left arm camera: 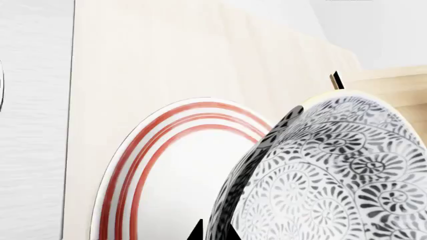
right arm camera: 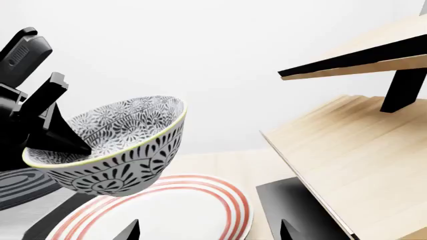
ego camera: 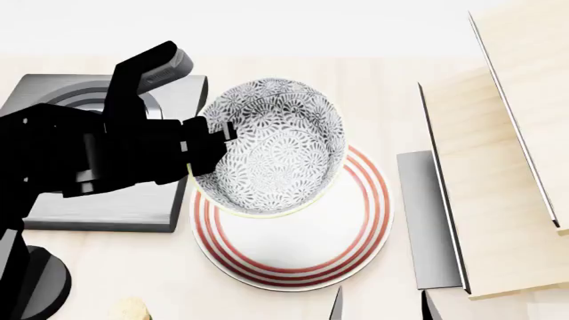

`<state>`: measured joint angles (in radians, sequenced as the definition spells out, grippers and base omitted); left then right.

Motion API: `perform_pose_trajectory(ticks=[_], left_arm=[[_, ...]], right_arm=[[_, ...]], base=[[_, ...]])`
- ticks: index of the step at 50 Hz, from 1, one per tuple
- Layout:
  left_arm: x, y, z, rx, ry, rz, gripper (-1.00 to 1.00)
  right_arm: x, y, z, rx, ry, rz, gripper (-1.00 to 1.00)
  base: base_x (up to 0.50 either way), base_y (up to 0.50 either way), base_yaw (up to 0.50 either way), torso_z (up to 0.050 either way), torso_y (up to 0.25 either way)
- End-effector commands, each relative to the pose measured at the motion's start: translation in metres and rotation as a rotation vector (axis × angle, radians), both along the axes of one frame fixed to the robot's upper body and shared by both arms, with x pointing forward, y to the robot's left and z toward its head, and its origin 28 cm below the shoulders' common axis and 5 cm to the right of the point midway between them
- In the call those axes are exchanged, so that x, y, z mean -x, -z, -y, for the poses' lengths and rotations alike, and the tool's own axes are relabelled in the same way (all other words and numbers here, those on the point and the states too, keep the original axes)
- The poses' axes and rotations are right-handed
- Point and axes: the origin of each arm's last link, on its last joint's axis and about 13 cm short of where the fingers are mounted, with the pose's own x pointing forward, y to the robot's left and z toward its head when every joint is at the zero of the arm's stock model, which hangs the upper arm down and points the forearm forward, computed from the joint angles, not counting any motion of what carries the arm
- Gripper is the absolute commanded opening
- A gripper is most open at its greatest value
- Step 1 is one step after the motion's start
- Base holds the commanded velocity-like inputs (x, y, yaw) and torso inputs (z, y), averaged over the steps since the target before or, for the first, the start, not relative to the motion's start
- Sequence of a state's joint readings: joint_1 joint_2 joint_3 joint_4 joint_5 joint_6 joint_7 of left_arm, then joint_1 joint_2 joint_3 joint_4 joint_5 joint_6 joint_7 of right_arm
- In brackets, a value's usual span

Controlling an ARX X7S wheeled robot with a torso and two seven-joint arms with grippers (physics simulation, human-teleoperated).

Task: Pick up the akita bowl and put it on the plate.

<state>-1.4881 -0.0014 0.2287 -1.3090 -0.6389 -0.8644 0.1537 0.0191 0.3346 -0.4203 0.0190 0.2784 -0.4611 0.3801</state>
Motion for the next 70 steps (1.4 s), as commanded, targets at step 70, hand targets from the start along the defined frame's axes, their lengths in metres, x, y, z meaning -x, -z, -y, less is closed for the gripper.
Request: perform_pose_trajectory(ticks=[70], left_arm=[[0.002, 0.016, 0.024, 0.138, 0.037, 0.021, -1.0]], right_arm=[[0.001, 0.004, -0.002, 0.005, -0.015, -0.007, 1.0]], base=[[0.0, 0.0, 0.0, 0.003, -0.026]])
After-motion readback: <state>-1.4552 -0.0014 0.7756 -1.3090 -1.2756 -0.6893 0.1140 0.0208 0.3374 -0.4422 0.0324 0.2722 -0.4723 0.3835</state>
